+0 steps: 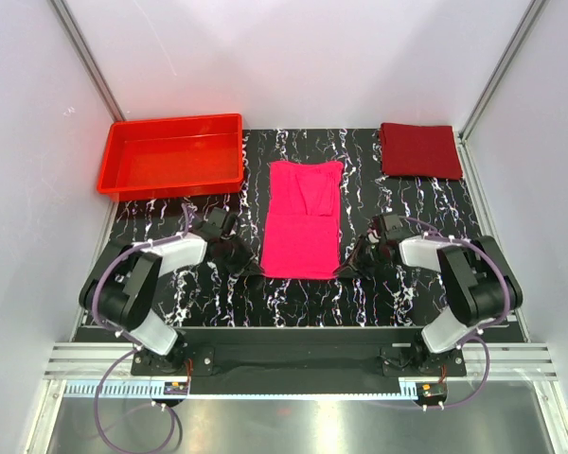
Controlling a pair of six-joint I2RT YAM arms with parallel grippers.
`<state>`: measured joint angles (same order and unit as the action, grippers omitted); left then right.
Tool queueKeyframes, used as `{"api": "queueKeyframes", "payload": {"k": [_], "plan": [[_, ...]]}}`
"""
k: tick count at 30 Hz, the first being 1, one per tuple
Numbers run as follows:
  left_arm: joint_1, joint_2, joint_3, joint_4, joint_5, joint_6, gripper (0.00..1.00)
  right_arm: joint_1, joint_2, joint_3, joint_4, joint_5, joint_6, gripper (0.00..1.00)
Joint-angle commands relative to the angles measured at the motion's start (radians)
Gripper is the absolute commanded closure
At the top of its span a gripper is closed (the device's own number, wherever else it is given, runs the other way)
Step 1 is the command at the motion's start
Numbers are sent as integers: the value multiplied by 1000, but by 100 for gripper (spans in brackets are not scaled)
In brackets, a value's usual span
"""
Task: Fold and stack the t-shirts
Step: Fold the tshirt
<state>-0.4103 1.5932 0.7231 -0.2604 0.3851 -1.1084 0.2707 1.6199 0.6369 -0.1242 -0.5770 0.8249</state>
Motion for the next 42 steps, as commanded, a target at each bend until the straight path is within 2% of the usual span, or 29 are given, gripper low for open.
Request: {"api": "queueKeyframes", "payload": {"k": [1, 7, 11, 18, 21, 25, 29, 34, 42], "plan": [[-27, -164, -40, -131, -98, 114, 100, 71, -118, -16, -135, 108, -61, 100], [-114, -382, -143, -206, -98, 81, 100, 163, -342, -124, -167, 77, 32, 100], [-168, -519, -247, -229, -66, -23, 100, 235, -469, -192, -193, 60, 108, 100], [-213, -804, -267, -399, -92, -103, 100, 350, -747, -244, -350, 66, 253, 100], [-216, -841, -258, -436, -83, -125, 100, 355, -839, -284, -387, 45, 296, 100], [-216, -799, -179, -470, -81, -114, 100, 360, -848, -221, -483, 55, 264, 100], [-214, -702, -15, -497, -107, -73, 100, 357, -812, -113, -489, 71, 266, 100], [-179, -595, 91, -497, -95, -41, 100, 326, -724, -19, -496, 57, 240, 100], [-18, -435, 248, -490, -17, 71, 100, 113, -579, 119, -508, -102, 106, 100]]}}
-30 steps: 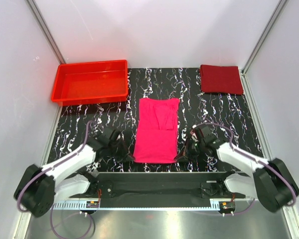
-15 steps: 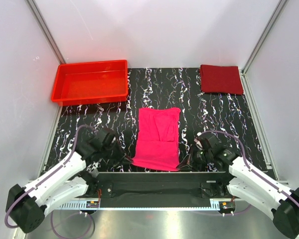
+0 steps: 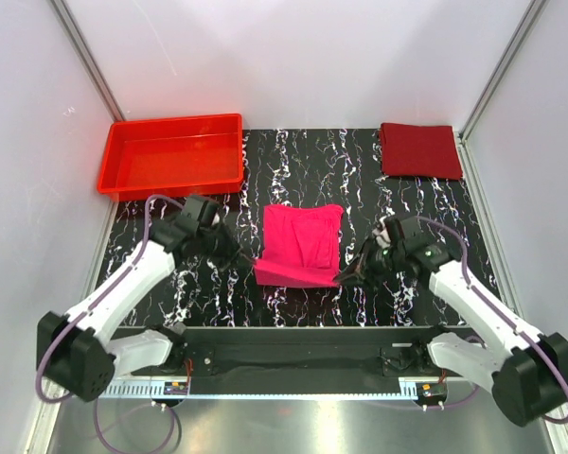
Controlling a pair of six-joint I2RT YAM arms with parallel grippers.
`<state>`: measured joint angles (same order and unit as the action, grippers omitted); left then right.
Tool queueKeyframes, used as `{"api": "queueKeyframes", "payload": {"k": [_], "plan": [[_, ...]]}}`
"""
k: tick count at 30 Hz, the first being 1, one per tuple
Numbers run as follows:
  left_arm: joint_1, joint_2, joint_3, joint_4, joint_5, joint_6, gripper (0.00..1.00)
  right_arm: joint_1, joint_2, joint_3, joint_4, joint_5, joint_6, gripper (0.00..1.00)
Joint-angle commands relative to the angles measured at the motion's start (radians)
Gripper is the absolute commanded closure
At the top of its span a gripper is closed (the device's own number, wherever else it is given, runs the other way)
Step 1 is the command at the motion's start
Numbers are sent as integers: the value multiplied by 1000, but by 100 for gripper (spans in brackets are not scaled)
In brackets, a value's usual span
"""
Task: Fold and stack the t-shirts
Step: Fold the tshirt
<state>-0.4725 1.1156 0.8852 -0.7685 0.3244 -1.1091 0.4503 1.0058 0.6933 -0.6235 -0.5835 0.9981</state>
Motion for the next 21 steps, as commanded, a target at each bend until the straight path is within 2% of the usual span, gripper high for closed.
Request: {"api": "queueKeyframes", "payload": {"k": [1, 4, 21], "plan": [[54, 62, 102, 26, 65, 95, 100, -82, 51, 72, -2, -110, -73, 100], [86, 142, 153, 44, 122, 127, 100, -113, 117, 124, 11, -142, -95, 100], [164, 480, 501, 64, 197, 210, 100, -243, 448, 402, 44, -217, -173, 100]]}}
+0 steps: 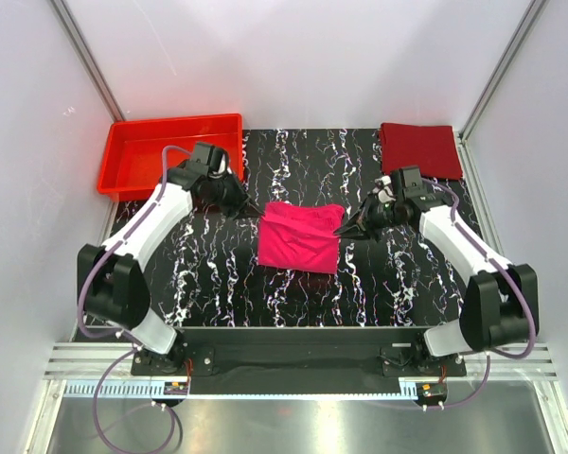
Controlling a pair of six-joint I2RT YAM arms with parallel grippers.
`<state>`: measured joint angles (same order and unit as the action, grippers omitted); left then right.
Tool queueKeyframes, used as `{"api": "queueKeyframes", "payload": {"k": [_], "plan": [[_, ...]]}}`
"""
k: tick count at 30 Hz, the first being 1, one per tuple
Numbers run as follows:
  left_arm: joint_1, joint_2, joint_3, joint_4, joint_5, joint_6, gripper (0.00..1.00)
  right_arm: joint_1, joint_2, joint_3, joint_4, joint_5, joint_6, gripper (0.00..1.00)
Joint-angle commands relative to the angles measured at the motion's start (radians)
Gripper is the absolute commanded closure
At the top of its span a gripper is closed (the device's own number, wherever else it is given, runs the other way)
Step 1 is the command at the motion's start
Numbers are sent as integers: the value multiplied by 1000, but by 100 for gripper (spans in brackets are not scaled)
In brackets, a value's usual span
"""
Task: Fold and stack the t-shirts
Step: Fold the tshirt
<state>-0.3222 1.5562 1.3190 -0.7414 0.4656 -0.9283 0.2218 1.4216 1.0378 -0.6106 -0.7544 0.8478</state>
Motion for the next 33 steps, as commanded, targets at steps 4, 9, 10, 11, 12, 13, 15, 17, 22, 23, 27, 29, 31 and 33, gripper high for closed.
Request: {"api": "queueKeyframes", "payload": {"k": [4, 9, 10, 11, 12, 13, 15, 17, 22, 23, 27, 29, 31, 33], "plan": [[26, 109, 108, 50, 85, 40, 100, -25, 95, 100, 51, -56, -16, 100], [35, 182, 199, 65, 94, 57, 100, -35, 161, 148, 66, -56, -12, 100], [37, 208, 215, 66, 96, 57, 100, -39, 169, 166, 58, -53, -16, 100], [40, 220, 229, 71, 99, 57, 100, -42, 186, 172, 58, -46, -18, 100], [43, 234, 249, 77, 107, 52, 100, -45, 195, 180, 60, -46, -18, 100], [44, 257, 256, 86, 113, 46, 100, -53, 206, 183, 66, -46, -18, 100], [51, 274, 267, 126, 125, 28, 100, -59, 240, 197, 87, -54, -19, 100], [54, 301, 278, 151, 133, 19, 100, -65, 270, 215, 98, -43, -32, 100], [64, 370, 309, 223, 145, -3, 100, -85, 352, 286, 130, -37, -50, 100], [66, 386, 315, 255, 149, -3, 100, -96, 379, 295, 133, -36, -52, 100], [69, 493, 414, 300, 116, 31, 90, -130, 442, 324, 182, 6, -50, 98], [63, 547, 527, 277, 41, 93, 83, -151, 513, 341, 230, 27, -46, 98], [55, 657, 626, 240, 13, 127, 72, -176, 610, 375, 302, 82, -52, 86], [49, 741, 774, 174, -78, 201, 59, -203, 696, 491, 324, 81, -103, 76]]}}
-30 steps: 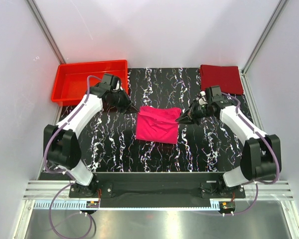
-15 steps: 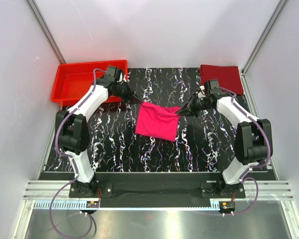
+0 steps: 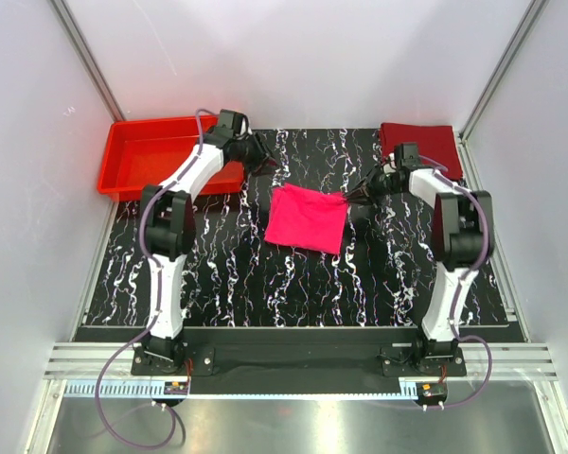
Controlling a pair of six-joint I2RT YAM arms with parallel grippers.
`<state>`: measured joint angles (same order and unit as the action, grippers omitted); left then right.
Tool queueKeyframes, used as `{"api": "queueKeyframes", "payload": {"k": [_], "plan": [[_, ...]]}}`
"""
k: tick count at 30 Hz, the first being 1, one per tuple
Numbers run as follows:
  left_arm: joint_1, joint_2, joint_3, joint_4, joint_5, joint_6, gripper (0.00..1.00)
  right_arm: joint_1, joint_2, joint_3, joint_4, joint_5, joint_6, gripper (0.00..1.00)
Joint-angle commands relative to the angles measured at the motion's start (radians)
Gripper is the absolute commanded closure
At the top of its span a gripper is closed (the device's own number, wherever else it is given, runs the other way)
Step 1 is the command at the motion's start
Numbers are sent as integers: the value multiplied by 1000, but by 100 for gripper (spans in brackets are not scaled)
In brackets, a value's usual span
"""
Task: Fold and stack the t-shirts
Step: Fold the tshirt
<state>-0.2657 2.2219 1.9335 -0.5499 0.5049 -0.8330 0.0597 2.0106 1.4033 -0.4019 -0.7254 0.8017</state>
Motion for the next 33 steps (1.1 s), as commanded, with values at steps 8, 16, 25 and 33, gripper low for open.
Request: {"api": "queueKeyframes", "payload": {"k": [8, 16, 25, 33], "plan": [[-36, -89, 136, -75, -312, 303, 40, -55, 280, 554, -202, 115, -280, 40], [-66, -51, 77, -25, -117, 498, 32, -54, 250, 477, -198, 20, -443, 33], [-128, 51, 51, 128, -279, 601, 48, -54, 266, 438, -157, 14, -423, 37], [-135, 171, 111, 171, -262, 552, 55, -44, 269, 410, -141, 4, -424, 45]]}}
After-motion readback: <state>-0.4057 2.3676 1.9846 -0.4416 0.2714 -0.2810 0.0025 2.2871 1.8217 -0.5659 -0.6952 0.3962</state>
